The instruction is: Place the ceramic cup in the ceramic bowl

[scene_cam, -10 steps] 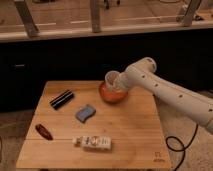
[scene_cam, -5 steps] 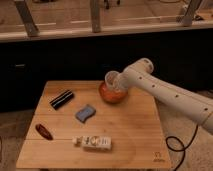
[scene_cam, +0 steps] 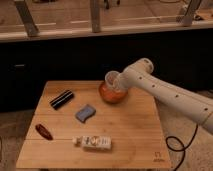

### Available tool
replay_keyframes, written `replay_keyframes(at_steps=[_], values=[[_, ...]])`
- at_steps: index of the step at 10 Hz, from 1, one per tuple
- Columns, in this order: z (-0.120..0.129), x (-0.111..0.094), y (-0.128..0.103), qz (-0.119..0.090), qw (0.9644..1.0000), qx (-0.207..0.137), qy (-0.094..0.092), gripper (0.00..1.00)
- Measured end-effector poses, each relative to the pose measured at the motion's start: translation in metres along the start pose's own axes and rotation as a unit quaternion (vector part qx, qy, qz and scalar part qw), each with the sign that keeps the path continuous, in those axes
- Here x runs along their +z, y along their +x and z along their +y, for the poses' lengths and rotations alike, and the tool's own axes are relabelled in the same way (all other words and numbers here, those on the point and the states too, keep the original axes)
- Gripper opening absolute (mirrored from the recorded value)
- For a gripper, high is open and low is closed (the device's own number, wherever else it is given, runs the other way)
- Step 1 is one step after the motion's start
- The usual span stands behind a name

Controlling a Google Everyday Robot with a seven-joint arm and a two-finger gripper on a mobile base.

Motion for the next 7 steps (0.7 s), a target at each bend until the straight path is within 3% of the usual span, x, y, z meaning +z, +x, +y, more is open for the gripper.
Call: replay_keyframes(at_steps=[5, 7], values=[[0.001, 0.001, 0.001, -0.001, 1.0000, 0.002, -0.002, 0.00], [0.006, 0.015, 0.003, -0.008, 0.9998, 0.004, -0.020, 0.00]])
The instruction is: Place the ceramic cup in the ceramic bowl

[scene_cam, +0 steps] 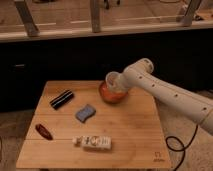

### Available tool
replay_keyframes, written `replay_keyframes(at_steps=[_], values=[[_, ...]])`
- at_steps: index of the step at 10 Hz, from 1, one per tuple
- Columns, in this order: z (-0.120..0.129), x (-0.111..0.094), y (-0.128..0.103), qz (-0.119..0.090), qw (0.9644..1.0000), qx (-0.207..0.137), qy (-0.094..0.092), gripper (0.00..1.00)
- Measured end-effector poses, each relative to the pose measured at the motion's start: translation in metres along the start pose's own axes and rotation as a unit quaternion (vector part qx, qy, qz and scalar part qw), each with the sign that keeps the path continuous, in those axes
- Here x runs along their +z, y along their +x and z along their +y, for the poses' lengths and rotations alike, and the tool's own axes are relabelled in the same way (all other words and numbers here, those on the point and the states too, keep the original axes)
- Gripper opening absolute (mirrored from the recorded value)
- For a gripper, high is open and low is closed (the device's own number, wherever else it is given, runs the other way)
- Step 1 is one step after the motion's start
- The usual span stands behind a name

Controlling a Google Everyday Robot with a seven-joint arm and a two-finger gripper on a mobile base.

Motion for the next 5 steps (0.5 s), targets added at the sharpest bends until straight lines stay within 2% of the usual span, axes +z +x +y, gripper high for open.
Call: replay_keyframes(at_steps=[2, 5], values=[[0.008, 0.024, 0.000, -0.013, 0.9997, 0.001, -0.022, 0.00], [0.009, 0.031, 0.001, -0.024, 0.9991, 0.005, -0.036, 0.00]])
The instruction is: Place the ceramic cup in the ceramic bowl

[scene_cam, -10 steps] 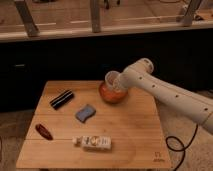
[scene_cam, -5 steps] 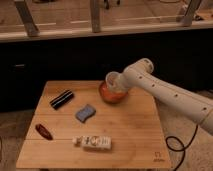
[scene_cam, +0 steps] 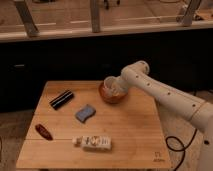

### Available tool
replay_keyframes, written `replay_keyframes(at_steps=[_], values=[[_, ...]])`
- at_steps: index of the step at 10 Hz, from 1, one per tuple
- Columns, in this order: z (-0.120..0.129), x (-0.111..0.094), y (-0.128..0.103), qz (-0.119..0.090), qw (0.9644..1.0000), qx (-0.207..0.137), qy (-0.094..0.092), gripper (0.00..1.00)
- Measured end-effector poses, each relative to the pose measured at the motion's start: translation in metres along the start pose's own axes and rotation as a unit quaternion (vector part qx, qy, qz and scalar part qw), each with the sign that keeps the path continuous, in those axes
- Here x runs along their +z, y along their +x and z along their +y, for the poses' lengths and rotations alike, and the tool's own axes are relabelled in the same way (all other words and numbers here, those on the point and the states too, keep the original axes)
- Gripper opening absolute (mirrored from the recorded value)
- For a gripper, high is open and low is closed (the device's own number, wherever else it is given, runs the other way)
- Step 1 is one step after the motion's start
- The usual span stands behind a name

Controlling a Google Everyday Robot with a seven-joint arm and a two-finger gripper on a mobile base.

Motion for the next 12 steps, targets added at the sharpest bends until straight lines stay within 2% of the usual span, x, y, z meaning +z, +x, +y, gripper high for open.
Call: replay_keyframes(at_steps=[5, 12], values=[[-0.004, 0.013, 0.006, -0.003, 0.9998, 0.012, -0.017, 0.00], [-0.002, 0.035, 0.014, 0.007, 0.9987, 0.028, -0.043, 0.00]])
